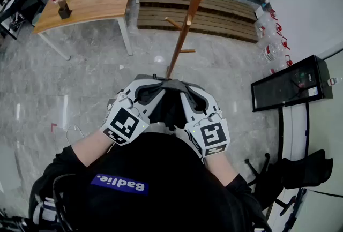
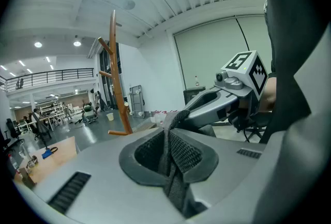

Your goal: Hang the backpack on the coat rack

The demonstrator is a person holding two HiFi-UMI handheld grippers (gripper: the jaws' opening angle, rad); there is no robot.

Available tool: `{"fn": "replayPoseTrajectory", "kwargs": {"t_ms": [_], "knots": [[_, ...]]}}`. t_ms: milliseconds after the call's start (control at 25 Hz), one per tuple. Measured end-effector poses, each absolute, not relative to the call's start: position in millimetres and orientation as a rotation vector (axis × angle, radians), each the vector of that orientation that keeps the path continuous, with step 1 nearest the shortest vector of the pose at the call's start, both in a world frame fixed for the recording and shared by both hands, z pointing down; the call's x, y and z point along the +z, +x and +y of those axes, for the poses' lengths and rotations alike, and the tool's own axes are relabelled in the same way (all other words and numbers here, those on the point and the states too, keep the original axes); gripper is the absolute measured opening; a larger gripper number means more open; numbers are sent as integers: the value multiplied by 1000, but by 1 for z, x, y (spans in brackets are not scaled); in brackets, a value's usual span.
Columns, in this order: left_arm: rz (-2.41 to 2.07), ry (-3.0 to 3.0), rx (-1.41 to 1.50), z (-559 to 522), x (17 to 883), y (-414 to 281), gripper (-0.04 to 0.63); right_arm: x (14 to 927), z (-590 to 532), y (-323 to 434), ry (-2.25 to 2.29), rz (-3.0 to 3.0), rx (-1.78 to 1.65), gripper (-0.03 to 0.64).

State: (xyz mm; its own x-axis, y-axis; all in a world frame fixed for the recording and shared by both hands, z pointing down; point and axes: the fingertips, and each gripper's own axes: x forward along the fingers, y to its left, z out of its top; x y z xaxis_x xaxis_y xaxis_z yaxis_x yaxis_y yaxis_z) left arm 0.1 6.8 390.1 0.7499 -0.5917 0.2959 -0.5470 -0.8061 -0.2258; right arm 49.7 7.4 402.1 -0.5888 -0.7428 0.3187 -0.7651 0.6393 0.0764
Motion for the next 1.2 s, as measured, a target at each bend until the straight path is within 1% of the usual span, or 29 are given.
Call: {"fn": "replayPoseTrajectory", "kwargs": {"t_ms": [600, 1080, 1200], "knots": [[899, -2838, -540, -1, 391, -8, 40, 399, -1, 41, 1207, -2555, 106, 46], [690, -2855, -572, -61, 367, -18, 40, 366, -57, 32, 1323, -2432, 18, 46], [669, -2852, -557, -80, 356, -9, 40, 358, -76, 39, 1332, -2418, -3, 46]]}}
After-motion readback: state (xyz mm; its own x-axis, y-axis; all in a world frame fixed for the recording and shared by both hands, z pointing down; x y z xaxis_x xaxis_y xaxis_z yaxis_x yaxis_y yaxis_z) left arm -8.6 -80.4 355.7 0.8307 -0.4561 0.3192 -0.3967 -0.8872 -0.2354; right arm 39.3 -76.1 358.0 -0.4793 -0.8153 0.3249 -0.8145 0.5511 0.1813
